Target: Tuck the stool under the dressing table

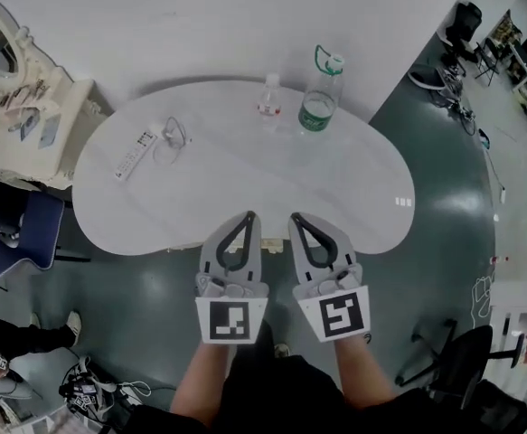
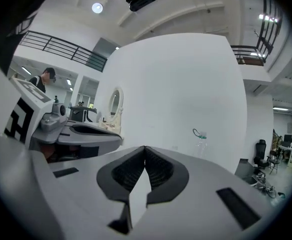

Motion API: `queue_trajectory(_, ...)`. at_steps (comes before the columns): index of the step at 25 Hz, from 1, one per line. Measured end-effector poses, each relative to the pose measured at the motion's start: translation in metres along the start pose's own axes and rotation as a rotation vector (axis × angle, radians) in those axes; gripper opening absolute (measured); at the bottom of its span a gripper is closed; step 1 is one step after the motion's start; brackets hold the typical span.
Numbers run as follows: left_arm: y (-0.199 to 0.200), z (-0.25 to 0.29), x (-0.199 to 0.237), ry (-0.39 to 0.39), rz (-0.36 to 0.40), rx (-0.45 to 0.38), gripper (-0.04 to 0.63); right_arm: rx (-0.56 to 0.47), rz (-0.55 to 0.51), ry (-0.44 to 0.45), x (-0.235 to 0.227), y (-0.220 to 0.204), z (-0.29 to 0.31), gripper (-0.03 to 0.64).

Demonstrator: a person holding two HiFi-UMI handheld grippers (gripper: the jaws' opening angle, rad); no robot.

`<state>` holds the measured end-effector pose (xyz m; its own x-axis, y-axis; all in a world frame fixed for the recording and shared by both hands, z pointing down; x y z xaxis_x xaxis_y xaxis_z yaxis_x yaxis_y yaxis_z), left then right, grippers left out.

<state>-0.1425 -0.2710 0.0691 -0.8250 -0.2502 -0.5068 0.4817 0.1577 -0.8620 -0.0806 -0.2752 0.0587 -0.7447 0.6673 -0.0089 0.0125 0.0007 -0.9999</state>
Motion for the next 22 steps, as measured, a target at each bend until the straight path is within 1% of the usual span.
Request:
queue_trajectory(2,0.016,0.003,0.019,0.007,-0.033,-0.017,0.006,0.024,-0.022,0.008,0.001,0.016,0.004,0.006)
queue_trajectory(3,0.025,0.004,0.027,0.013,-0.035,-0.029,0.006,0.02,-0.029,0.006,0.001,0.026,0.005,0.006)
queue_trajectory(6,0.048,0.006,0.046,0.037,-0.015,-0.047,0.006,-0.007,-0.027,-0.013,-0.001,0.054,0.007,0.006)
queue_trajectory(9,0.069,0.008,0.047,0.07,-0.011,-0.045,0.006,-0.027,0.005,-0.001,-0.011,0.071,0.001,0.006)
queue_trajectory(11,0.084,0.005,0.034,0.088,-0.017,-0.043,0.006,-0.045,0.008,0.023,-0.018,0.079,-0.015,0.006)
queue_trajectory(14,0.109,-0.006,0.002,0.115,-0.03,-0.029,0.006,-0.06,0.012,0.059,-0.029,0.084,-0.052,0.006)
queue_trajectory(17,0.142,-0.021,-0.038,0.155,0.029,-0.018,0.006,-0.064,0.013,0.101,-0.045,0.09,-0.107,0.006)
queue_trajectory(22,0.203,-0.043,-0.094,0.184,0.041,-0.027,0.006,-0.067,0.032,0.127,-0.082,0.104,-0.189,0.006)
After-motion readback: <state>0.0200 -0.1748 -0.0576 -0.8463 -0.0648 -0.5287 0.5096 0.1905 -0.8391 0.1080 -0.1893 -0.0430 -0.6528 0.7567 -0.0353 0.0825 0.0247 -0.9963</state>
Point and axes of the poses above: the fingertips, and each gripper's own axes: z forward along the fingers, x to its left, y out of its top, the point moved 1 cm from there along -z, backward along the fingers, and after that the axes turned 15 degrees about z, right-handed, at the moved point
